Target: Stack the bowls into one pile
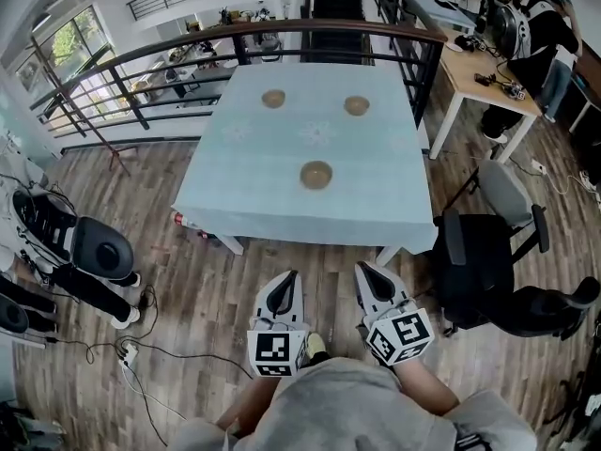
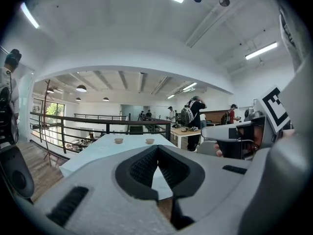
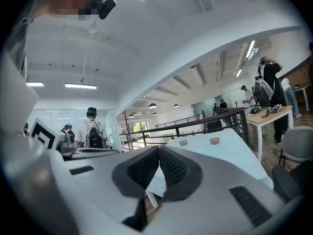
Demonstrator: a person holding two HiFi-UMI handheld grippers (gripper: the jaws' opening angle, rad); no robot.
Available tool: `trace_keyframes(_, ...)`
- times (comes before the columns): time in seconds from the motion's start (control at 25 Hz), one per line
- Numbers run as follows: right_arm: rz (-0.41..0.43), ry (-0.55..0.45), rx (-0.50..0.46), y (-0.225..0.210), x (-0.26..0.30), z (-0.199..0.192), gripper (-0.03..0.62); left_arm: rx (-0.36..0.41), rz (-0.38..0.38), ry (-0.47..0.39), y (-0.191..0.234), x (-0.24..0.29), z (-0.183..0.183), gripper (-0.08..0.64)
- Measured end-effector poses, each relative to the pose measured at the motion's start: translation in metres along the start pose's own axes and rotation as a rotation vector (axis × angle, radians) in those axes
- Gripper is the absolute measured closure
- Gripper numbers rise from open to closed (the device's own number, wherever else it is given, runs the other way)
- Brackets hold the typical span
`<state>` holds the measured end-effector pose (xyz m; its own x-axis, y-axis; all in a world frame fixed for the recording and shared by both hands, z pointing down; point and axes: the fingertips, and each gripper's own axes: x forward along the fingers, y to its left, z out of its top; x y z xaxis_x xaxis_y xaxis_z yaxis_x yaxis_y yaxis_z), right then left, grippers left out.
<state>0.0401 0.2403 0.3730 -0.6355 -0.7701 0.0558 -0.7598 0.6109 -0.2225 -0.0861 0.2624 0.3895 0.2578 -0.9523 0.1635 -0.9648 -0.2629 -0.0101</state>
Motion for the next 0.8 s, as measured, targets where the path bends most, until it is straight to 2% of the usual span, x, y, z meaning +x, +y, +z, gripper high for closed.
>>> trace_keyframes(0.52, -0.067, -0.014, 0.006, -0.003, 0.023, -0.004, 0.565, 0.003, -0.055, 0.006, 0.028, 0.024, -0.006, 0.543)
trace_keyframes(0.8, -0.096, 0.000, 0.005, -0.006, 0.020, -0.009, 0.565, -0.007, -0.079, 0.004, 0.025, 0.028, -0.008, 0.543)
